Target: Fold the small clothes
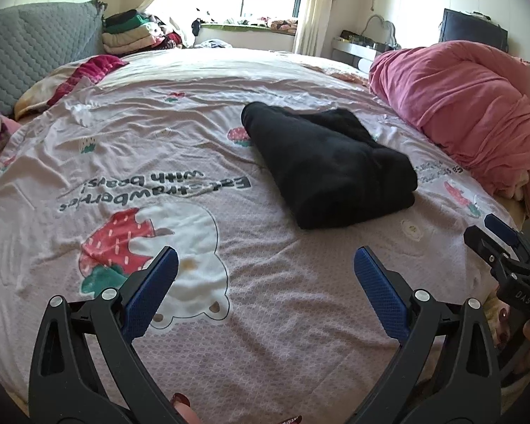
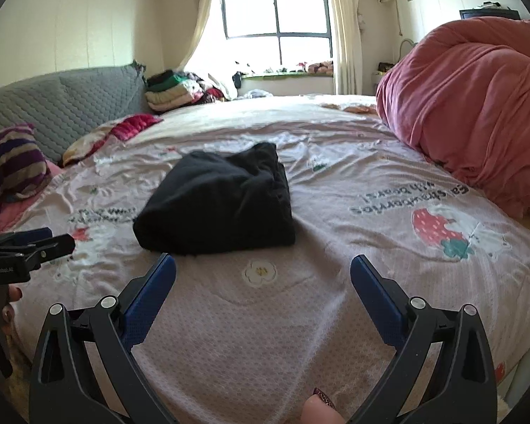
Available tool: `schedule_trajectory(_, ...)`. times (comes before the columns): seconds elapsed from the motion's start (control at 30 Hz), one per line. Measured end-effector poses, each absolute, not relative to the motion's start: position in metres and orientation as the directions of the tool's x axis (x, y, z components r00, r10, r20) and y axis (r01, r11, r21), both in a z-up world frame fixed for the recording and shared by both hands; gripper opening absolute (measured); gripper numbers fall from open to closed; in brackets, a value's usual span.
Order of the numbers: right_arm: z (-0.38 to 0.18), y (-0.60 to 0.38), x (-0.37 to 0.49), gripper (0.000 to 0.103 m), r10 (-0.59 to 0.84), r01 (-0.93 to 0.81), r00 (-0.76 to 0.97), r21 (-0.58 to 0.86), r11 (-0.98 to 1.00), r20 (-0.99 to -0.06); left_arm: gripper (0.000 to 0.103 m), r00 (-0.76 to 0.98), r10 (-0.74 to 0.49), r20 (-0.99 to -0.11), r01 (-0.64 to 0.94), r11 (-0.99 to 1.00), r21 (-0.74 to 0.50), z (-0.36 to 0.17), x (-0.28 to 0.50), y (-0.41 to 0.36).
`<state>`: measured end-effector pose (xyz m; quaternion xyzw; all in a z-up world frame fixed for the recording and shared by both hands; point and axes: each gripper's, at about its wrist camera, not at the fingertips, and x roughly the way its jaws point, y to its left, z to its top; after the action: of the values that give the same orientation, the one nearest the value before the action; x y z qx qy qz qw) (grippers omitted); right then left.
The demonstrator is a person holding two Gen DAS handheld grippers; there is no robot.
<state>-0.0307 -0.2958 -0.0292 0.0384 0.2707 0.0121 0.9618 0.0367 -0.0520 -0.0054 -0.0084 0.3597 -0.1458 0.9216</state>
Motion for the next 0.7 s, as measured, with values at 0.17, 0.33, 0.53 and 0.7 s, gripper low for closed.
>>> schedule_trajectory(0.17, -0.042, -0.289, -0.028, 0.098, 0.051, -0.015, 0.842, 0.071, 0.997, -0.538, 0.093, 0.684, -0.275, -0.675, 0.259, 0.958, -0.127, -0.015, 0.04, -0.053)
schedule_trajectory(0.33, -0.049, -0.286, -0.024, 0.098, 0.046, -0.011, 0.835, 0.067, 0.998, -0.548, 0.093, 0.671, -0.281, -0.686, 0.254, 0.957, -0.144, -0.02, 0.042, -0.053)
schedule_trajectory(0.53, -0.054, -0.287, -0.022, 0.098, 0.046, -0.009, 0.828, 0.07, 0.998, -0.559, 0.093, 0.668, -0.273, -0.692, 0.25, 0.959, -0.136, -0.024, 0.044, -0.055)
schedule_trajectory(0.7, -0.056, -0.29, -0.021, 0.098, 0.046, -0.006, 0.825, 0.073, 0.997, -0.564, 0.093, 0.658, -0.277, -0.7, 0.248, 0.958, -0.146, -0.026, 0.044, -0.055)
